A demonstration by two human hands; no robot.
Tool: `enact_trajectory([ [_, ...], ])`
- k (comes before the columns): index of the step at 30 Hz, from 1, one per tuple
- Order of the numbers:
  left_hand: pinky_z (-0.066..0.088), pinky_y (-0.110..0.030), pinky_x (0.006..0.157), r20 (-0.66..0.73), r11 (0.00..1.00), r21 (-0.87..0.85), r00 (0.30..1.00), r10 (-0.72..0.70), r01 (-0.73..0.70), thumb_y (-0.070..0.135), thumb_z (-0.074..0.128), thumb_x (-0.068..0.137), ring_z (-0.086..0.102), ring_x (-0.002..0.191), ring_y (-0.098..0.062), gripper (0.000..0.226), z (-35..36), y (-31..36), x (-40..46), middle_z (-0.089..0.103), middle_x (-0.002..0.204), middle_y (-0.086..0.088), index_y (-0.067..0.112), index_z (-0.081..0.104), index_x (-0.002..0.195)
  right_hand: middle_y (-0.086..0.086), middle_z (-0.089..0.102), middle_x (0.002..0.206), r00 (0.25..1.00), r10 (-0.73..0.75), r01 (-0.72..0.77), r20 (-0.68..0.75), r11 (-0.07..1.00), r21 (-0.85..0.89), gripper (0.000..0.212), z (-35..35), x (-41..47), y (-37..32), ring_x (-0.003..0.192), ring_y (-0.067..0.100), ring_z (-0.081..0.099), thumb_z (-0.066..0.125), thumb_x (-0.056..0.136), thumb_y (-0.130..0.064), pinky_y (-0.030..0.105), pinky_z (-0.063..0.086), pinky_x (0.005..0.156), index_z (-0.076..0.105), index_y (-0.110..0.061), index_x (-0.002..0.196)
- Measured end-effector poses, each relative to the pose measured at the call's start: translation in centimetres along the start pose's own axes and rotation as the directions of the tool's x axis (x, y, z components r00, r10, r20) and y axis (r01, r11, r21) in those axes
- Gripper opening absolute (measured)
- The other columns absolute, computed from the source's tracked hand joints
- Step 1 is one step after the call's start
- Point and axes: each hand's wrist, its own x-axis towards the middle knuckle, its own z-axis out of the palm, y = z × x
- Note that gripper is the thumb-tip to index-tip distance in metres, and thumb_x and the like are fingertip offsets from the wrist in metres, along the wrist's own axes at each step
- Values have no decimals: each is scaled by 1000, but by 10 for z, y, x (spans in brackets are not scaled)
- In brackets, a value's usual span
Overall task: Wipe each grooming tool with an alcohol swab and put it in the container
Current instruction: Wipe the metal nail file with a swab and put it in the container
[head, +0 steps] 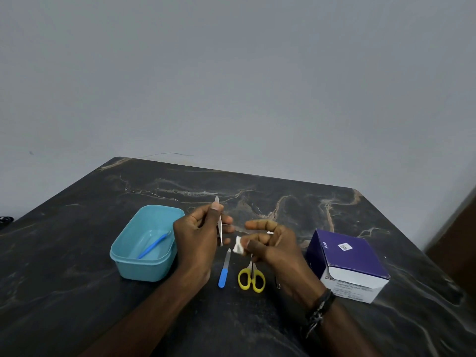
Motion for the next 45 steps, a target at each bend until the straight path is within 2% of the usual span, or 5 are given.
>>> enact_trajectory([
  [5, 45, -25, 36, 76, 996, 84, 997, -30, 24, 23, 54, 96, 63, 46, -19, 16, 0, -1, -6, 71, 67, -6, 17, 68, 89, 8, 76, 77, 976, -40, 65, -215, 992, 109, 24, -9, 4, 1, 62, 12, 68, 65, 85, 3, 20, 50, 51, 61, -5, 106],
  [10, 32, -20, 36, 118, 983, 186, 993, -30, 8, 30, 57, 95, 51, 42, -20, 19, 3, -10, -7, 72, 72, -4, 21, 70, 83, 9, 76, 80, 969, -34, 64, -243, 991, 119, 23, -9, 5, 2, 66, 14, 70, 65, 86, 2, 21, 51, 52, 61, -6, 106],
  [14, 37, -17, 38, 140, 982, 186, 988, -58, 31, 23, 60, 93, 56, 47, -13, 10, 2, -11, -4, 73, 80, -4, 19, 67, 97, 10, 76, 82, 960, -28, 63, -278, 991, 116, 23, -8, 6, 2, 68, 17, 70, 66, 85, 1, 25, 52, 57, 61, -7, 106],
  [19, 50, -24, 47, 244, 976, 194, 959, -145, 98, 2, 61, 89, 68, 71, -18, 33, 4, -13, -4, 71, 102, -8, 16, 58, 119, 10, 76, 82, 940, -19, 66, -340, 990, 127, 23, -9, 9, 4, 70, 20, 71, 68, 84, 0, 30, 52, 59, 62, -7, 105],
  [45, 59, -29, 59, 422, 979, 203, 903, -83, -5, -2, 63, 87, 71, 74, -20, 34, 2, -22, -7, 75, 87, -11, 18, 64, 115, 7, 77, 80, 940, -24, 78, -341, 986, 145, 21, -10, 8, 3, 68, 17, 73, 66, 85, 3, 19, 51, 52, 62, -5, 104],
])
